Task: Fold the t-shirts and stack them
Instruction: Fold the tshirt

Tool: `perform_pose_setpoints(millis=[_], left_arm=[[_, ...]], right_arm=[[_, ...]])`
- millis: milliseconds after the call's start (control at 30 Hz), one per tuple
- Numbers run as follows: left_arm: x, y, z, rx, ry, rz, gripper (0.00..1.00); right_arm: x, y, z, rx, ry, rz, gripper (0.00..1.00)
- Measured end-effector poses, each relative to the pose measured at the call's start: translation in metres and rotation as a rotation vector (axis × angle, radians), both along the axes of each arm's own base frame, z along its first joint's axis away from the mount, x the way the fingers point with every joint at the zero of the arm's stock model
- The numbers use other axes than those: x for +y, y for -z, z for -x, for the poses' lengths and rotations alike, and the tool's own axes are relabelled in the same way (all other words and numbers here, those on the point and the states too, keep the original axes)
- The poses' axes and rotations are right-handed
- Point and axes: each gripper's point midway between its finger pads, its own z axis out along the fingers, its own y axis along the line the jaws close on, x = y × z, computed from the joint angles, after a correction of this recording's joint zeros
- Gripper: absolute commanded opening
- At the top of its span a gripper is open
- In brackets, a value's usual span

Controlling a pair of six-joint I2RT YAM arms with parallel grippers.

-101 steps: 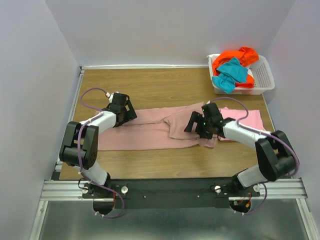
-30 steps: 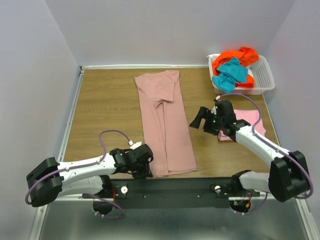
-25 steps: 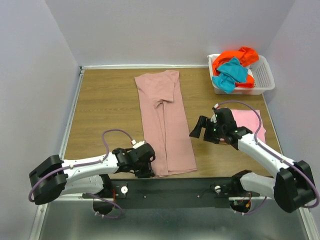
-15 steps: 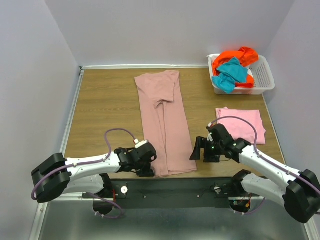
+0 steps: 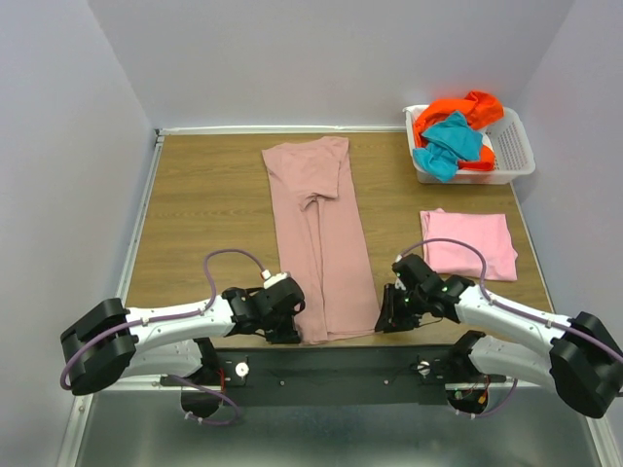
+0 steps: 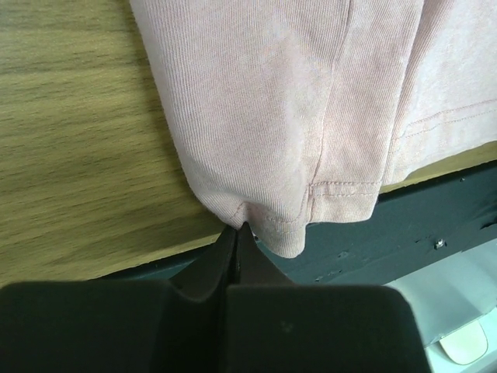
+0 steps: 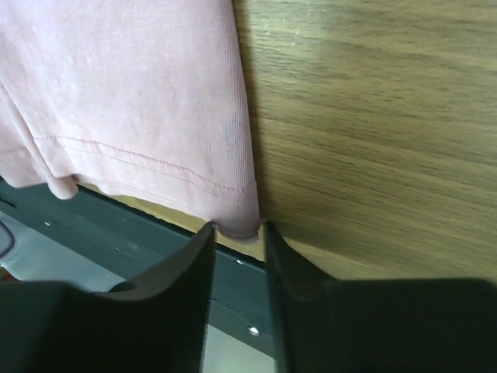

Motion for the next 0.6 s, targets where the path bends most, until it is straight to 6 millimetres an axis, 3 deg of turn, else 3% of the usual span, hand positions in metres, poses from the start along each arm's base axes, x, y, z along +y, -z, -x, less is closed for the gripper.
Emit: perform_pose_setpoints(millis=[133,333,400,600], left_arm=[[-0.002,-0.001,-0.001,-0.004,0.002,0.007,0.00],[-0.009,-0.010,-0.013,-0.055,-0.015,0.024,0.00],[-0.013,-0.016,-0.019,-0.083,-0.026,0.037,0.00],[-0.028,-0.040,-0.041,-0.169,-0.063,0.075,0.00]], right_arm=[[0.001,0.001,-0.003,-0.013,0.002,0.003,0.09],[0.005,-0.005,-0.016,-0.070,-0.003,0.001,0.05],[0.012,-0.017,-0.029,-0.116,-0.003,-0.014,0.00],[0.029,-0.052,-0.070,-0.269,0.021,-0.039,0.00]])
